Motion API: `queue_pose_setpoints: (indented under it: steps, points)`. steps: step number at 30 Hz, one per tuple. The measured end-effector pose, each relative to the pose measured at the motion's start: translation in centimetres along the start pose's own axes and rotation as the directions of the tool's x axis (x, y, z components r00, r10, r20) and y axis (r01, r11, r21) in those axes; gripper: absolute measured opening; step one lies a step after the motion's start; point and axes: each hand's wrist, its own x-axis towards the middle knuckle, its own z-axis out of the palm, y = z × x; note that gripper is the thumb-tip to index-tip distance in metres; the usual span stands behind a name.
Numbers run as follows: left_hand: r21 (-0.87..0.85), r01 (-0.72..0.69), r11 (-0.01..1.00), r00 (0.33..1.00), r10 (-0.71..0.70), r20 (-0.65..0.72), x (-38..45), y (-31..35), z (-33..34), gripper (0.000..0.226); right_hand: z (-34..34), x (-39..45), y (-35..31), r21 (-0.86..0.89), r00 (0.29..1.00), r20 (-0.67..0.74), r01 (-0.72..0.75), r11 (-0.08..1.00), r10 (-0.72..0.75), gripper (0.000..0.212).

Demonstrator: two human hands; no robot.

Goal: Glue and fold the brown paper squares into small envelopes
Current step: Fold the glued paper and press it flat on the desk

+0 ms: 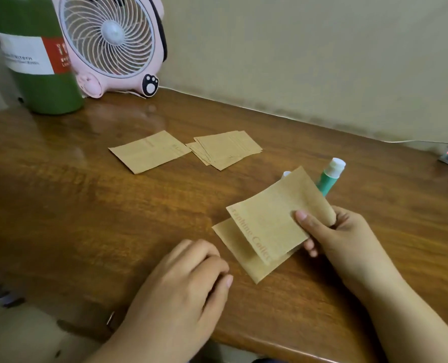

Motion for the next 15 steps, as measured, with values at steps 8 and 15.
queue_pose_setpoints:
  steps: [8, 15]
  points:
    - [0.032, -0.010, 0.999, 0.999, 0.009, 0.032, 0.02, -0.29, 0.47, 0.026, 1.08, 0.20, 0.59, -0.158, 0.997, 0.005, 0.076, 0.985, -0.076, 0.018]
    - [0.056, -0.039, 0.998, 0.997, 0.036, 0.063, -0.19, -0.41, 0.41, 0.027, 1.02, 0.19, 0.97, -0.153, 0.994, 0.005, 0.113, 0.982, -0.114, 0.021]
